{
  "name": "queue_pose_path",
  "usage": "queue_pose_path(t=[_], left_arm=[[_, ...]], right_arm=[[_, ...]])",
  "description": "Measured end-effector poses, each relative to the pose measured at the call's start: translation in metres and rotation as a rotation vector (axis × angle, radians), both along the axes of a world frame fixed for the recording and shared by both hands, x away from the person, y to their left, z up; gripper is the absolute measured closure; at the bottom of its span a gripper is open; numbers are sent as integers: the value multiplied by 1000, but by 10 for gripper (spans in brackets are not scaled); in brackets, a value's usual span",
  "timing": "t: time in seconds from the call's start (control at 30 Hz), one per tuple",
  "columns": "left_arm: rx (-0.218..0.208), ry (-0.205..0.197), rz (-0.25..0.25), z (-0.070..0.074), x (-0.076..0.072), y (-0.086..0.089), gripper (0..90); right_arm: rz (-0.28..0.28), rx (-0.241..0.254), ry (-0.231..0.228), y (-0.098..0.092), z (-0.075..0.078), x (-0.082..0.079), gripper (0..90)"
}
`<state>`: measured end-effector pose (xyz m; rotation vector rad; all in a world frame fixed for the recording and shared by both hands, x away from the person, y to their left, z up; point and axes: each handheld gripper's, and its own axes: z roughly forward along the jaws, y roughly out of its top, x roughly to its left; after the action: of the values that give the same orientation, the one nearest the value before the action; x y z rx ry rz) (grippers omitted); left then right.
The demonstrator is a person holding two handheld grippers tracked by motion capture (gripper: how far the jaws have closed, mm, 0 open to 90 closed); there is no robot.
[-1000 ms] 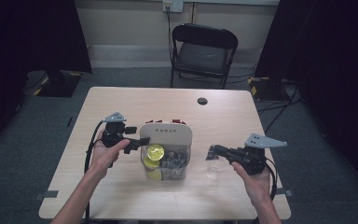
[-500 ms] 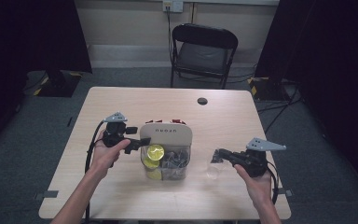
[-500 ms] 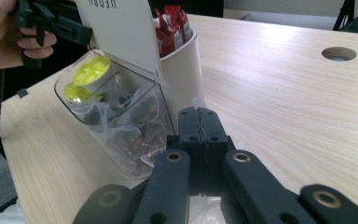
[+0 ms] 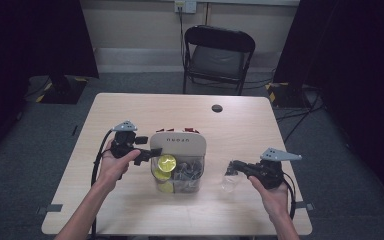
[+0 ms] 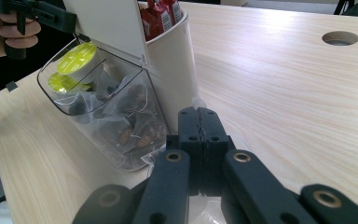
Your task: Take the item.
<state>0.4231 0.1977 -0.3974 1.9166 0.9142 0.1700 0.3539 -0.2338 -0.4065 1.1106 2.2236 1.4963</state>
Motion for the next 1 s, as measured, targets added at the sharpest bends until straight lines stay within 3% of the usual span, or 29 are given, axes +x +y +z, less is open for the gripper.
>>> queue_pose_path(t=[0.57, 1.0], left_arm=[[3, 1, 2, 0, 0, 0, 159], [2, 3, 1, 0, -1, 0, 159]], right_arm=[[-17, -10, 25, -1, -6, 2, 888], [-16, -18, 31, -1, -7, 3, 805]])
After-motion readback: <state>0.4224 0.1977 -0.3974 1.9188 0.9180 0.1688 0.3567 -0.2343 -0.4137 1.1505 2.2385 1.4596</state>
